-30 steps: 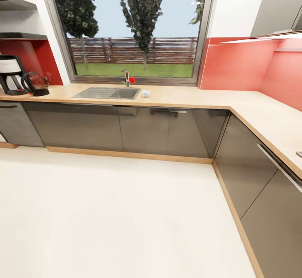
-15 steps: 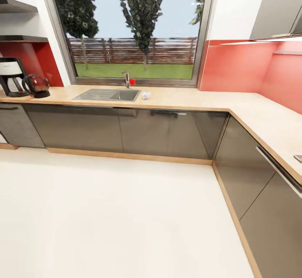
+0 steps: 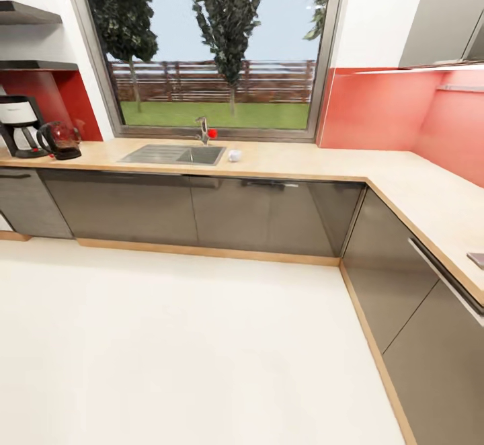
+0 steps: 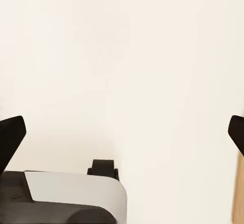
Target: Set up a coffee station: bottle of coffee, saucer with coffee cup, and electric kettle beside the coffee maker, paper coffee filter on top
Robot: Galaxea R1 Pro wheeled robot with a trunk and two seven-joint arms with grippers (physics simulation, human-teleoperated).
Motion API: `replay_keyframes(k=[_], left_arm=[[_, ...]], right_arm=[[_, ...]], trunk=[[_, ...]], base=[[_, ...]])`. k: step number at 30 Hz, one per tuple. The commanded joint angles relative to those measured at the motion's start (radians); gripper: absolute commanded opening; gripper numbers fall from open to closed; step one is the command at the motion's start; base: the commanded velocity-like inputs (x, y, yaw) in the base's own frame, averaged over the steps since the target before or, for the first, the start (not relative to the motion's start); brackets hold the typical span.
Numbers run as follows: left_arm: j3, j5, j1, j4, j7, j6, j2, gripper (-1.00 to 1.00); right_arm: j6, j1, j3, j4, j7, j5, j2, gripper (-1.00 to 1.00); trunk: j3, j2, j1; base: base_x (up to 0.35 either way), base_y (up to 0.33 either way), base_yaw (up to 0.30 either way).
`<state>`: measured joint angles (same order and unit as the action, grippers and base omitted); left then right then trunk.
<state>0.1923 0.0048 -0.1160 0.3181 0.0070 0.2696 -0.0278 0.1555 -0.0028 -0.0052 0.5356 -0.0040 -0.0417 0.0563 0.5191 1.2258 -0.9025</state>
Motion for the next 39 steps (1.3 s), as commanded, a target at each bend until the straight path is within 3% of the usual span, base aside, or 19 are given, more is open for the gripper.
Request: replay_keyframes(k=[1,13,39], left_arm=[[0.001,0.0,-0.001,-0.001,0.001,0.003,0.0,1.0],[0.0,0.0,-0.001,-0.002,0.001,0.003,0.0,1.0],[0.001,0.0,-0.001,-0.002,0.001,0.003,0.0,1.0]], right_arm=[[0.002,0.0,0.0,-0.001,0.0,-0.004,0.0,1.0],[0.001,0.0,0.008,-0.044,0.003,-0.007,-0.001,1.0],[0.002,0.0,0.007,-0.046,0.001,-0.006,0.0,1.0]], trunk=[[-0.002,-0.007,0.004],[-0.04,-0.091,0.05],[-0.121,-0.273,0.15]], base=[[0.0,0.0,0.0],[0.0,0.0,0.0],[0.0,0.0,0.0]])
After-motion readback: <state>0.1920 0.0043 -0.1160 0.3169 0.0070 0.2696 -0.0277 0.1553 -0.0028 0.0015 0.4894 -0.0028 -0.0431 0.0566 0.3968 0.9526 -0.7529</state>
